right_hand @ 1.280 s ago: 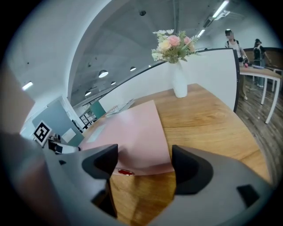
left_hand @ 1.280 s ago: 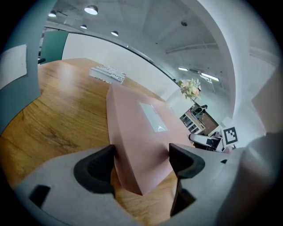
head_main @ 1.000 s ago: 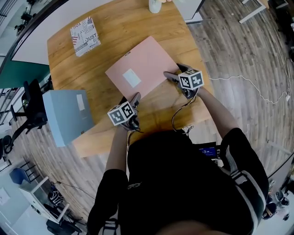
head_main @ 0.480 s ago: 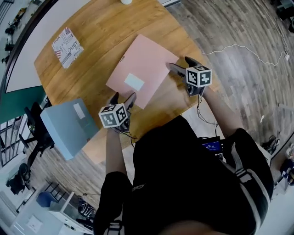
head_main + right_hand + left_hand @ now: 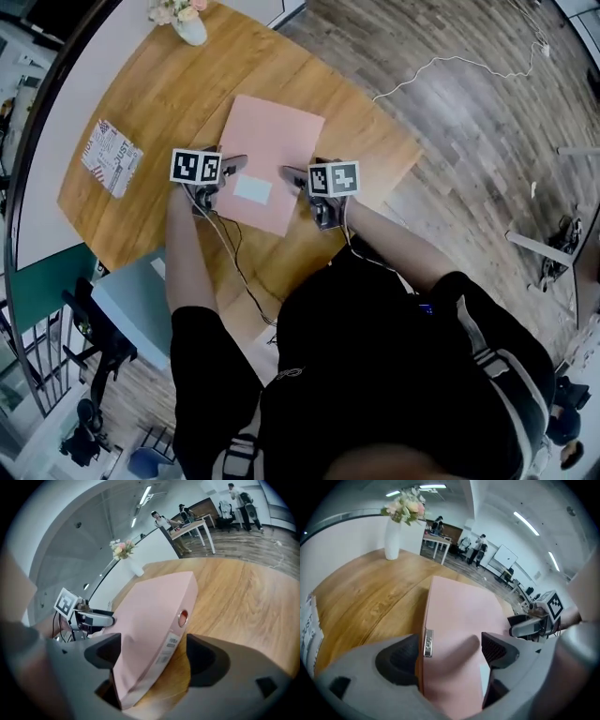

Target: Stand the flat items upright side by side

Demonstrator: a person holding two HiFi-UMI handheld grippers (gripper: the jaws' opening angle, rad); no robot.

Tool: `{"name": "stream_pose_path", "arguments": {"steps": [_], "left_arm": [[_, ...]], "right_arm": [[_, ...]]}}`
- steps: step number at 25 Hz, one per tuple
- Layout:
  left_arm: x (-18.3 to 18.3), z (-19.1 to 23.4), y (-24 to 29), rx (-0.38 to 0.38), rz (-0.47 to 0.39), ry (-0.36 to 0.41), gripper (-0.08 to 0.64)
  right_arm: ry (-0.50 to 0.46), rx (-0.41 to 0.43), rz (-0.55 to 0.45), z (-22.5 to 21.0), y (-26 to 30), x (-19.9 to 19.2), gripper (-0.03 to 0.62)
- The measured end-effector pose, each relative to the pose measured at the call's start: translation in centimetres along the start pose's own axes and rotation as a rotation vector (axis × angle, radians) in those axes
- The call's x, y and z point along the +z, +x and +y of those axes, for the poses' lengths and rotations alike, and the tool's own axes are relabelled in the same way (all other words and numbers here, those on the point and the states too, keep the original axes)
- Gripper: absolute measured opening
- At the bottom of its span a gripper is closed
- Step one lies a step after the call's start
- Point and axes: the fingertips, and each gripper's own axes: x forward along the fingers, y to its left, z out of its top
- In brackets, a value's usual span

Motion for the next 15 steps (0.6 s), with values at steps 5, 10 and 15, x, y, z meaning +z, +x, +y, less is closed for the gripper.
{"name": "stream_pose_path", "arguments": {"steps": [5,10,15], "left_arm": [[-0.6,-0.5,1.1,-0.048,0.037,-0.034,0.436],[-1.7,-0.8,0.7,0.013,-0.039,-0.132,0.434],[-5.5,-2.7,-1.0,0.135,-0.17,-0.391,0.428]], "right_arm": [[-0.011,0.0,0.023,-0.5,0.5,-0.3,0.425],[-0.159,0.036,0.109,-0.7,1.2,0.8,0.422],[-0.38,0.145,0.259,-0.2,1.7,2.1,0.419]]}}
